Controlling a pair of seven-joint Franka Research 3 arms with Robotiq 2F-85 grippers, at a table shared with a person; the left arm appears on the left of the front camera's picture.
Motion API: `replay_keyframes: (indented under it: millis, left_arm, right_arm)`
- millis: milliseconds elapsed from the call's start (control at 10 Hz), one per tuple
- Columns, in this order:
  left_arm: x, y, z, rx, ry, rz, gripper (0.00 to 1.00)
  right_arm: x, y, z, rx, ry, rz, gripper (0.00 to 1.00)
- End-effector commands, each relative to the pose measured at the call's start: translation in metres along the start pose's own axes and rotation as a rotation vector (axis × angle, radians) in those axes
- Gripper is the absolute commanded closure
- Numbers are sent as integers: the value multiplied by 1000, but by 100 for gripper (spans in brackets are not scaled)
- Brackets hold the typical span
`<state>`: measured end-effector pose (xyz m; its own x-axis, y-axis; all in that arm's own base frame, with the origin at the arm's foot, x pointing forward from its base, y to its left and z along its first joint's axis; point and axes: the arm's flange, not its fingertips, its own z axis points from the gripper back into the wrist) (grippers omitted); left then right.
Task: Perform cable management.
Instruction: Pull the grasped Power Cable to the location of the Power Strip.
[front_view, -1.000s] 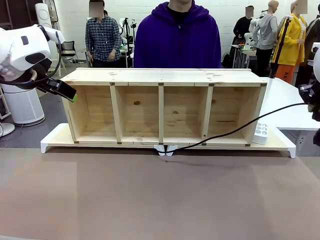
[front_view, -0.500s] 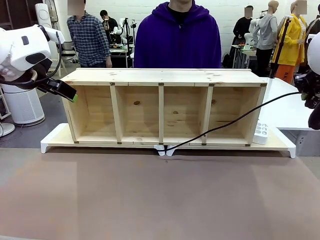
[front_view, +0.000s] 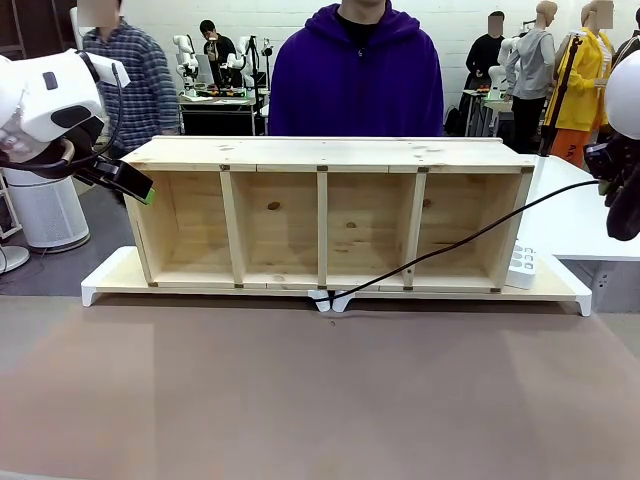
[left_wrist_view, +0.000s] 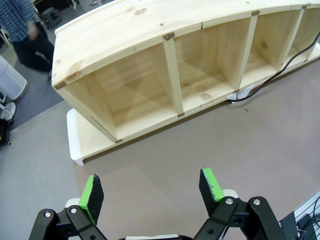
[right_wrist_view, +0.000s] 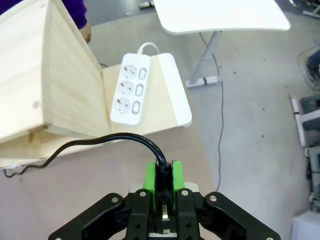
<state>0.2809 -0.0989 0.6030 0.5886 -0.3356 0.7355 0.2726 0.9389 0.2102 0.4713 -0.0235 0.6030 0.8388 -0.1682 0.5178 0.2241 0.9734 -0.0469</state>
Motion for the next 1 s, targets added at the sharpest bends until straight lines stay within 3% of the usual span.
replay_keyframes:
  millis: [0, 900]
  left_arm:
    - [1, -1, -1, 2, -11, -4, 0]
    - [1, -1, -1, 2, -11, -4, 0]
  right_arm:
    - [18, 7, 1, 3, 15, 24, 84]
    - [56, 23, -23, 6, 119, 63, 84]
